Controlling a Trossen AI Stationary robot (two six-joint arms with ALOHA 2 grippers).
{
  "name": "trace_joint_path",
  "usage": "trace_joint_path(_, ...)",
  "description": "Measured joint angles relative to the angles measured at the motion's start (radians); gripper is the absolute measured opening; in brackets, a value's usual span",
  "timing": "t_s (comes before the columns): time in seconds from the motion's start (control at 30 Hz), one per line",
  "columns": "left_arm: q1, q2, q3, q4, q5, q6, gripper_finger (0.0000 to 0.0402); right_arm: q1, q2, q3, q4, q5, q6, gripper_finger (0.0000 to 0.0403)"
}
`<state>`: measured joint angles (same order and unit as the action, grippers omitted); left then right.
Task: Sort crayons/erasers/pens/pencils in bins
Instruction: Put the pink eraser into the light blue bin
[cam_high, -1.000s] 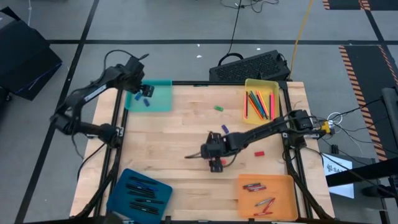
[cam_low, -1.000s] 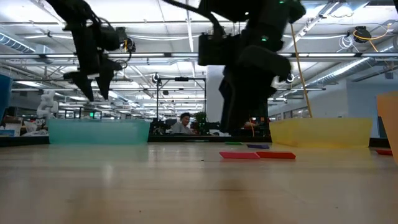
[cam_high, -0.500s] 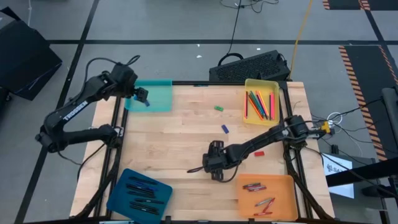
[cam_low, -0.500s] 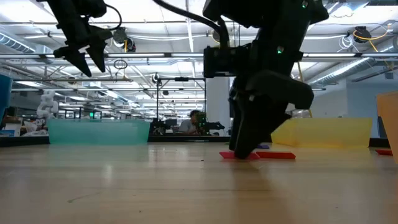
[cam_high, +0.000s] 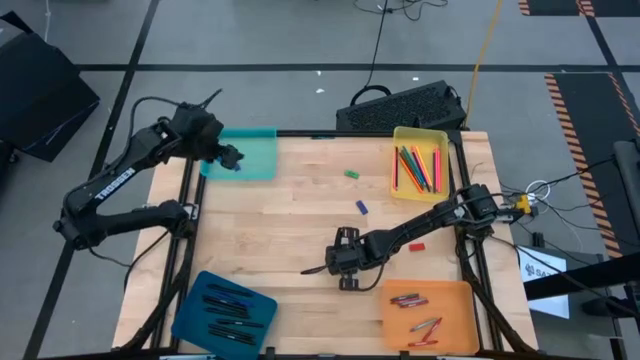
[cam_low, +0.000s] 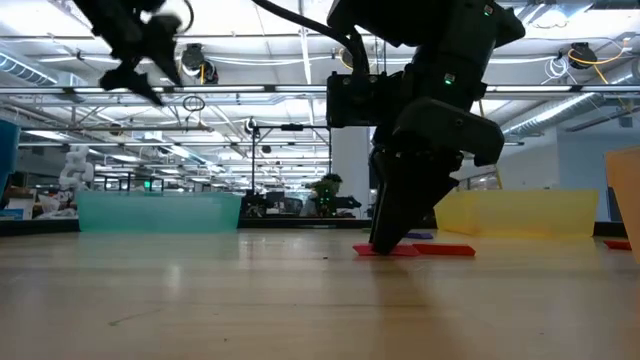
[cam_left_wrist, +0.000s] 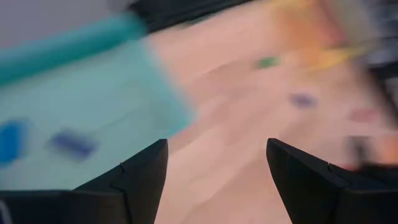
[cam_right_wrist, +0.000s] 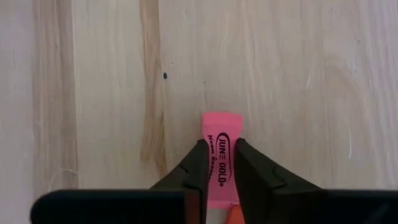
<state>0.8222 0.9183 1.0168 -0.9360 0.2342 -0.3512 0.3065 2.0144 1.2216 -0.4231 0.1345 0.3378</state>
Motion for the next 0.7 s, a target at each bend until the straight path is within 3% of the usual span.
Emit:
trace_joint_path(0.13, -0.084, -0.065, 0.000, 0.165, 0.091, -0.021, 0.0273, -0.008, -0.001, -0.003, 0.002, -0.001, 0.006, 0.0053)
trace_joint_path(0.3, -0.154, -0.098, 0.000, 0.232, 0.155, -0.041, 0.0273, -0.036, -0.061, -0.003, 0.021, 0.002, -0.036, 0.0058)
trace_joint_path(0.53, -0.259, -0.088, -0.054, 0.075, 0.154, -0.313, 0.0273, -0.108, -0.172, 0.060, -0.029, 0.203, -0.172, 0.0055)
trace_joint_path(0.7, -0.337, -0.098, -0.228, 0.244, 0.164, -0.510, 0.0273, -0.164, -0.170, 0.174, -0.021, 0.221, -0.319, 0.0055)
